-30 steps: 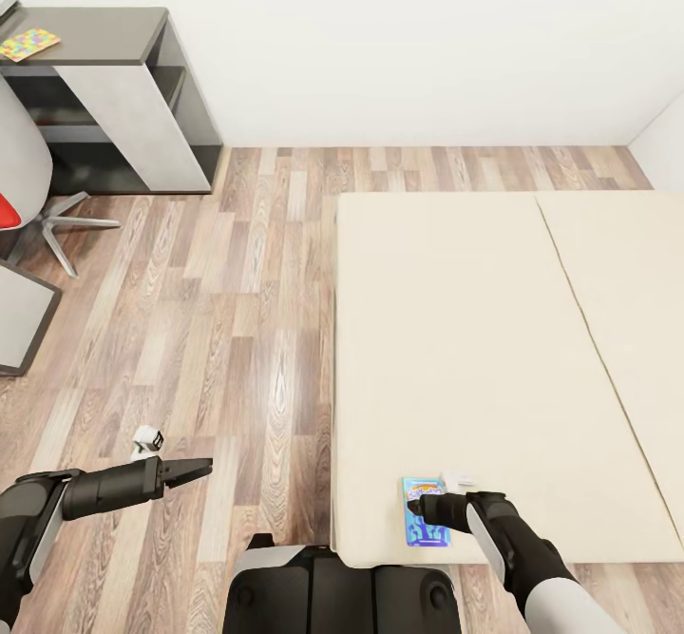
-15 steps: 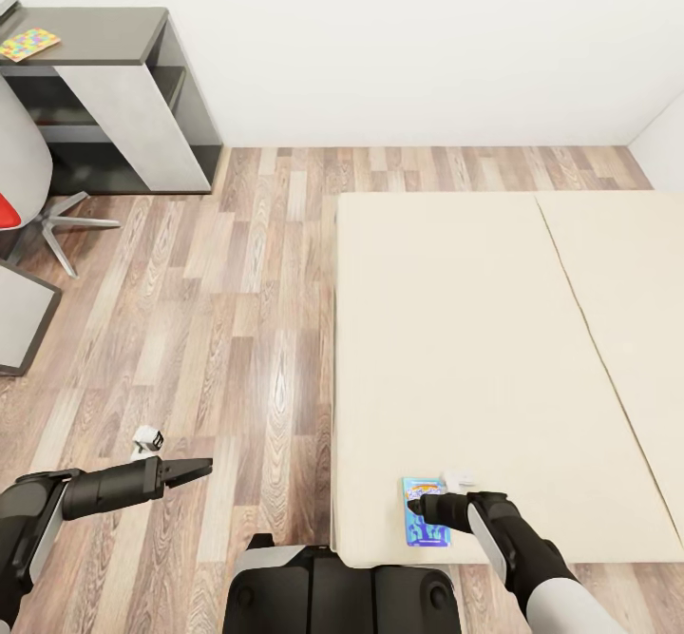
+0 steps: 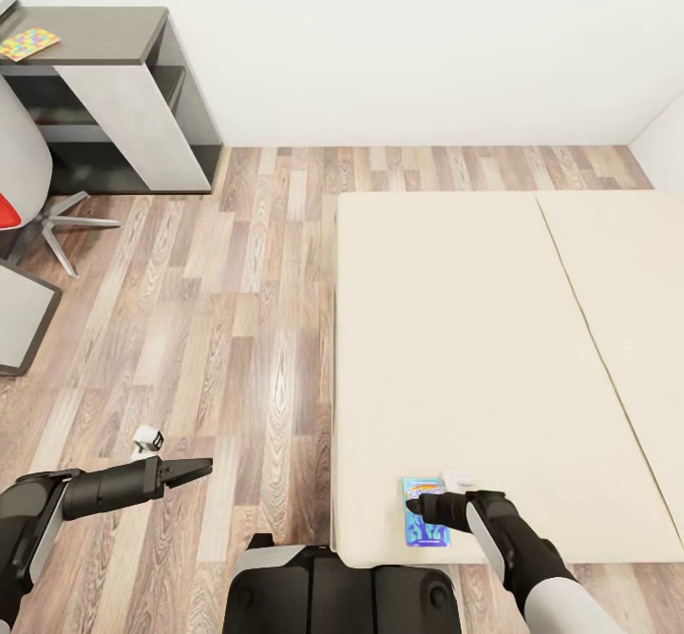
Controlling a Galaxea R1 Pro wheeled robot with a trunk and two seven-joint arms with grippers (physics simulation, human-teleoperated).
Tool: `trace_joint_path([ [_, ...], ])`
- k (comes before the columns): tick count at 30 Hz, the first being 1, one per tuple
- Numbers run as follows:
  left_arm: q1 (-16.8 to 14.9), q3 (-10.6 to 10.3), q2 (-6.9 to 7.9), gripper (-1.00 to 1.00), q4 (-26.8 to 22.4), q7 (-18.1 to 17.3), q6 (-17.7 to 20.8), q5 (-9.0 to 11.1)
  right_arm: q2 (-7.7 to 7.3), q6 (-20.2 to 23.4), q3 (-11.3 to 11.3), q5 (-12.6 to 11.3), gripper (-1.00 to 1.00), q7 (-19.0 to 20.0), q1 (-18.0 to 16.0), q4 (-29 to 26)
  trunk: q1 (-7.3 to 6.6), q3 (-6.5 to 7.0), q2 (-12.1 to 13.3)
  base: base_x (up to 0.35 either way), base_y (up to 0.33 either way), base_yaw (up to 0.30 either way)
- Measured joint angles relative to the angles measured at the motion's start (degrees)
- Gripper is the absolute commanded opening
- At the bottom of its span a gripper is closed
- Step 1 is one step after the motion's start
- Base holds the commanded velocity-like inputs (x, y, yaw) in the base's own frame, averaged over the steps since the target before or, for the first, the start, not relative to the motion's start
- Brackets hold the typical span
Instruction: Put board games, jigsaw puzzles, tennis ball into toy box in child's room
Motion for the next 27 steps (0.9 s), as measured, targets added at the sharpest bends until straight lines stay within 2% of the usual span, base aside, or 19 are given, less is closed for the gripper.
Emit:
trace_joint_path([
  [2,-0.01,0.00,0.00,1.00,0.00,0.00,-0.01,0.00,1.71,-0.03,-0.03,-0.19,1.00,-0.14,0.00,0.35,0.00,0.00,0.00,0.000,0.000,0.000],
  [15,-0.02,-0.01,-0.01,1.00,0.02,0.00,-0.01,-0.01,1.76,0.16,-0.02,-1.60,1.00,-0.91,0.01,0.30,0.01,0.00,0.00,0.000,0.000,0.000],
  [19,-0.03,-0.02,-0.02,1.00,0.03,-0.01,-0.02,-0.02,1.82,0.27,0.04,-3.03,1.00,-3.18,0.02,0.24,0.00,0.00,0.00,0.000,0.000,0.000],
  [22,-0.02,-0.01,-0.01,1.00,0.02,0.00,-0.02,-0.01,1.87,0.25,0.04,-2.96,1.00,-4.88,0.02,0.19,-0.01,0.05,0.00,0.000,0.000,0.000],
  [26,-0.02,-0.01,-0.01,1.00,0.02,0.00,-0.01,-0.01,1.88,0.11,-0.04,-0.98,1.00,-5.96,0.01,0.34,0.01,0.15,0.00,0.000,0.000,0.000],
  [27,-0.03,-0.01,-0.01,1.00,0.02,0.00,-0.01,-0.01,1.90,0.09,-0.06,-1.09,1.00,-6.06,0.02,0.60,0.01,0.17,0.01,0.000,0.000,0.000],
])
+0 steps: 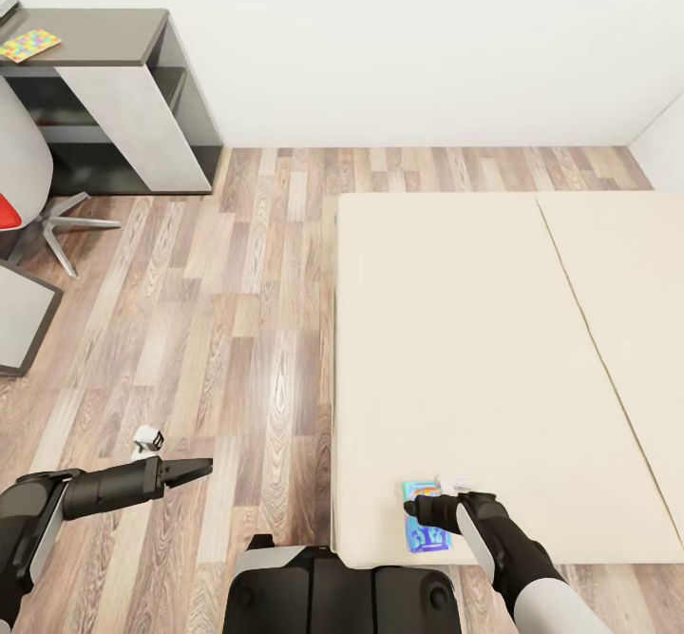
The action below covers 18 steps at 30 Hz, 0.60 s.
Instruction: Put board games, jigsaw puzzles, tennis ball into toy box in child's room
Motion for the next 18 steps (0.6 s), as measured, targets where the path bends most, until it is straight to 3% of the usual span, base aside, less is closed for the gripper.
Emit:
trace_joint_path([
  [9,0.01,0.00,0.00,1.00,0.00,0.00,0.01,0.00,0.03,-0.05,-0.03,-0.08,1.00,-1.00,0.04,0.04,0.01,0.03,0.01,0.000,0.000,0.000],
  [18,0.01,0.00,0.00,1.00,0.00,0.00,0.00,0.00,0.02,0.02,-0.03,-0.67,1.00,-5.71,0.04,0.09,0.01,0.03,0.01,0.000,0.000,0.000],
])
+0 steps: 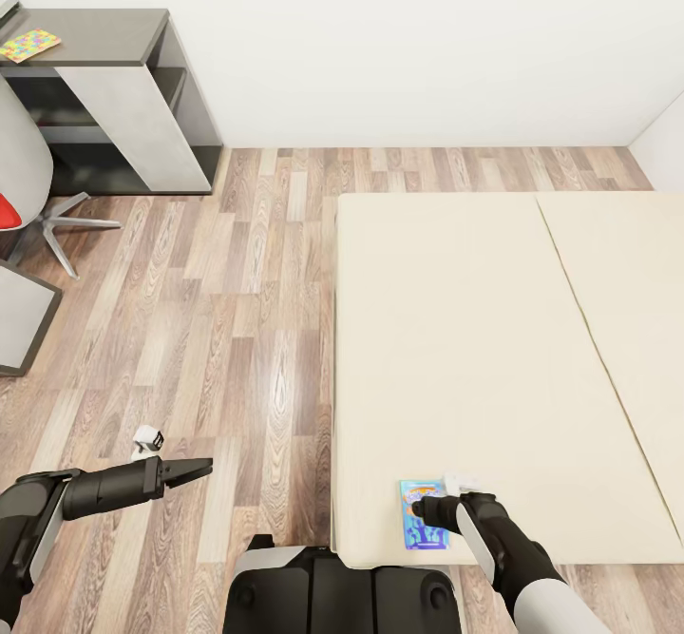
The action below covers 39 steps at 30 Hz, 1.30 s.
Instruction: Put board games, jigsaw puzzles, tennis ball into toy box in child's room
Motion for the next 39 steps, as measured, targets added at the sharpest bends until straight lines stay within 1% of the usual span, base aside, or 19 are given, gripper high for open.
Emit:
trace_joint_path([
  [8,-0.01,0.00,0.00,1.00,0.00,0.00,0.00,0.00,0.05,-0.10,0.00,-0.17,1.00,-0.51,-0.01,0.05,0.00,0.00,0.00,0.000,0.000,0.000],
  [27,0.00,0.08,0.08,1.00,0.00,0.00,0.00,0.03,0.11,-0.28,-0.05,-0.46,1.00,0.41,-0.06,0.32,0.00,-0.03,0.00,0.000,0.000,0.000],
  [39,-0.02,0.09,0.09,1.00,0.00,0.00,0.02,0.00,0.29,0.14,-0.08,-0.55,1.00,0.52,-0.64,0.23,0.00,-0.75,0.00,0.000,0.000,0.000],
])
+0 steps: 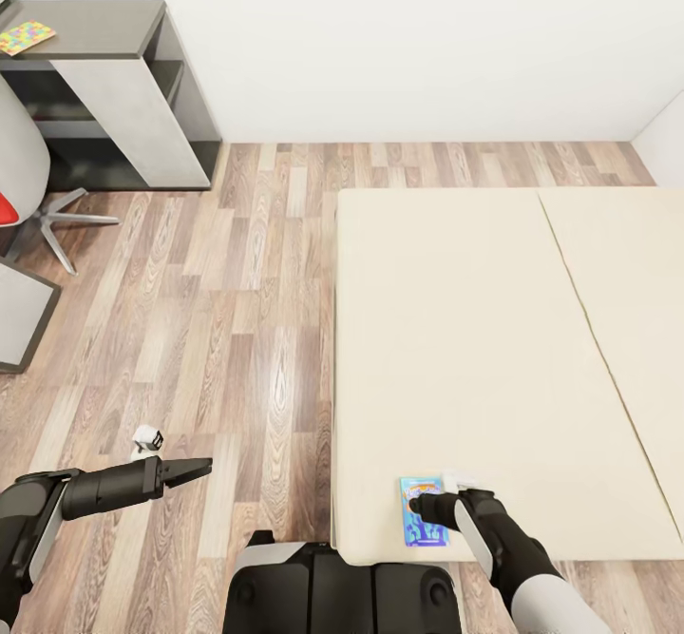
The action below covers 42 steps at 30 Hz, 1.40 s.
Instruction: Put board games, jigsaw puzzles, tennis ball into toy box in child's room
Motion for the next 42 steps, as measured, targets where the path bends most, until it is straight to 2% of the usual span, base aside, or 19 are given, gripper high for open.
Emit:
trace_joint_path([
  [17,0.02,0.00,0.00,1.00,0.02,0.00,-0.02,0.00,0.44,0.21,0.05,0.28,1.00,0.34,-0.92,-0.21,0.00,-0.43,0.00,0.000,0.000,0.000],
  [26,0.02,0.00,0.00,1.00,0.00,0.00,-0.02,0.00,0.29,0.25,0.08,0.36,1.00,3.90,-1.33,-0.27,0.00,-0.87,0.00,0.000,0.000,0.000],
  [42,0.02,0.00,0.00,1.00,0.07,0.00,-0.02,0.00,0.57,2.21,0.10,0.33,1.00,4.39,-1.56,-0.55,0.00,-0.89,0.00,0.000,0.000,0.000],
])
